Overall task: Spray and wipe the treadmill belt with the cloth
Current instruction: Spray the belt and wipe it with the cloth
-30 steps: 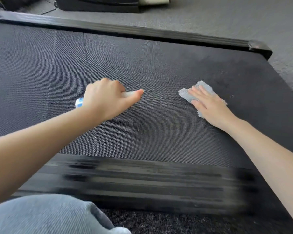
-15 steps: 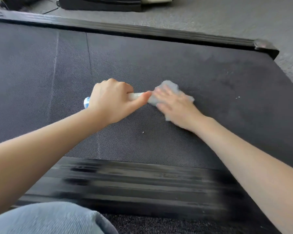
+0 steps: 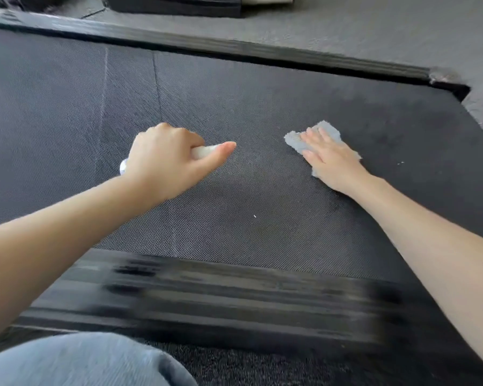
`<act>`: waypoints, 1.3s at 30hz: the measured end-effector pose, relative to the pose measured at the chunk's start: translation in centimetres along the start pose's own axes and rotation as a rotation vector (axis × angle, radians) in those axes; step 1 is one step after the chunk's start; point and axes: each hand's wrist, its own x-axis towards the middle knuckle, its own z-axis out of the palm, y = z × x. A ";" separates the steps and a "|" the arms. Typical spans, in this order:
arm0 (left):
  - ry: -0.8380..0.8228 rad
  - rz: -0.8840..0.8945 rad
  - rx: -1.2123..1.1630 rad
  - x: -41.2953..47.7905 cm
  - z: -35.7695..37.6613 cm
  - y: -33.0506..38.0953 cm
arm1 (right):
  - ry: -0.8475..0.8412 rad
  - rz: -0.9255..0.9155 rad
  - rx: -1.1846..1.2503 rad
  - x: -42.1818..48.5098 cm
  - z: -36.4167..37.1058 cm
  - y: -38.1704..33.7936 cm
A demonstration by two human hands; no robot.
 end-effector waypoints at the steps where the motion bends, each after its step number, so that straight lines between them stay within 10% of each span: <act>1: 0.002 -0.002 -0.009 0.0 -0.1 0.1 | 0.051 -0.112 -0.003 -0.7 0.5 -1.6; 7: -0.008 0.044 -0.012 0.0 -0.1 0.4 | -0.060 -0.723 0.135 -10.4 0.9 -8.7; 17: -0.001 0.015 -0.024 0.2 -0.6 0.1 | -0.005 0.150 -0.083 0.3 -0.9 0.3; 23: 0.003 0.027 -0.042 0.5 -0.3 0.8 | -0.037 -0.638 0.021 -5.0 1.2 -9.8; 27: -0.020 0.049 -0.046 0.6 0.2 0.6 | -0.129 -0.817 0.120 -10.6 0.9 -8.1; 35: -0.031 0.046 -0.047 0.8 0.4 0.4 | -0.030 0.125 -0.099 -4.0 -2.1 6.4; 39: -0.021 0.050 -0.056 0.5 0.1 0.7 | -0.046 0.099 -0.178 1.6 0.3 2.8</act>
